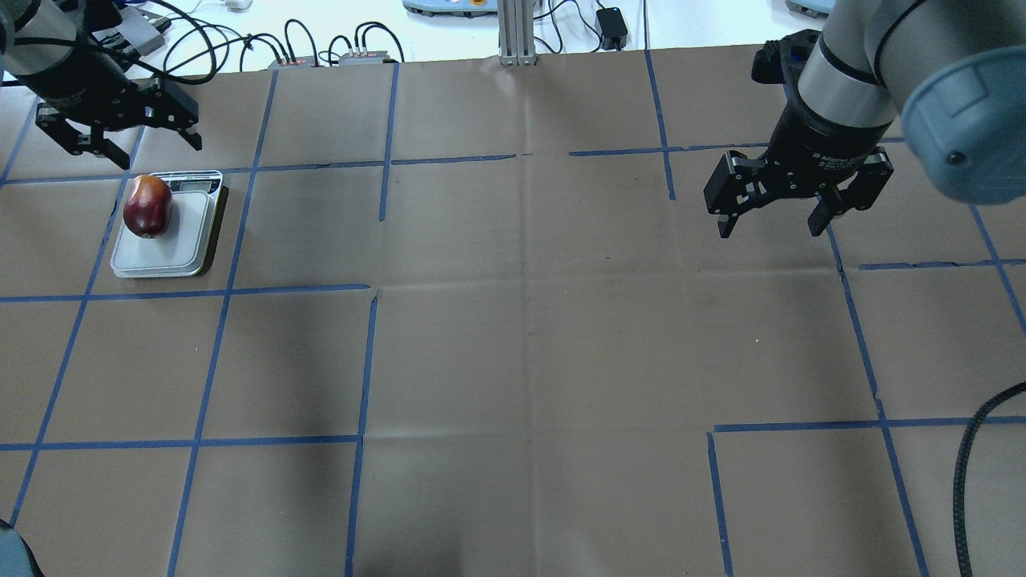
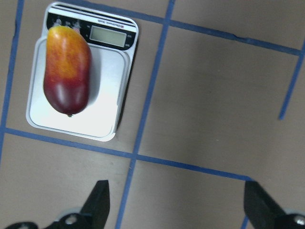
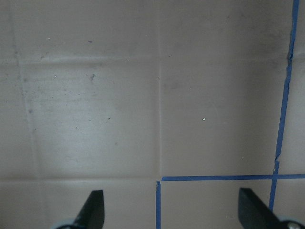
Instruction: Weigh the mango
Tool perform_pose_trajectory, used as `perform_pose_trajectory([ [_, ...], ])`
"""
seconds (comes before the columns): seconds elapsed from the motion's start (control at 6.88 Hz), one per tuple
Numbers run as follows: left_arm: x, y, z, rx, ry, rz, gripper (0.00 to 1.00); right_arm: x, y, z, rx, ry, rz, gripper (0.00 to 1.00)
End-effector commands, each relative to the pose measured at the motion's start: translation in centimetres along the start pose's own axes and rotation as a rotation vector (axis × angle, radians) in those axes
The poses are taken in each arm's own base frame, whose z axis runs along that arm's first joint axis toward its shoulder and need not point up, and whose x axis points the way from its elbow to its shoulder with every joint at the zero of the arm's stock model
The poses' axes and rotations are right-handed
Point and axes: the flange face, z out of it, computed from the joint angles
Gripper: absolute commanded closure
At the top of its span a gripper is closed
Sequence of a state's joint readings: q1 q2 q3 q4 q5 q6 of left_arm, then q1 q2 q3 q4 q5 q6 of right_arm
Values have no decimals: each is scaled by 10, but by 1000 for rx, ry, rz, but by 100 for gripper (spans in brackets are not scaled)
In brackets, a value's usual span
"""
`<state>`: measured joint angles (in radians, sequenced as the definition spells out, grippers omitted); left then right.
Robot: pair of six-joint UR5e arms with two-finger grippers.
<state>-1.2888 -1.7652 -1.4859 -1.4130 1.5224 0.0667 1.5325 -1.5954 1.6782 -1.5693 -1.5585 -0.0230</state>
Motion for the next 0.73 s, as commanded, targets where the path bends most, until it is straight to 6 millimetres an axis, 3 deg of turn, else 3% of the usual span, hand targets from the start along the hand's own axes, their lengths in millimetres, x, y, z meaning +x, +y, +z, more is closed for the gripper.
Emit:
perform_pose_trajectory([
  [0.0, 74, 70, -26, -2, -17, 63, 0, 0, 0, 0, 0, 0, 0, 0],
  [0.29, 130, 112, -21, -66, -25, 156, 0, 0, 0, 0, 0, 0, 0, 0],
  [0.58, 140, 115, -21, -65, -23, 176, 0, 0, 0, 0, 0, 0, 0, 0],
])
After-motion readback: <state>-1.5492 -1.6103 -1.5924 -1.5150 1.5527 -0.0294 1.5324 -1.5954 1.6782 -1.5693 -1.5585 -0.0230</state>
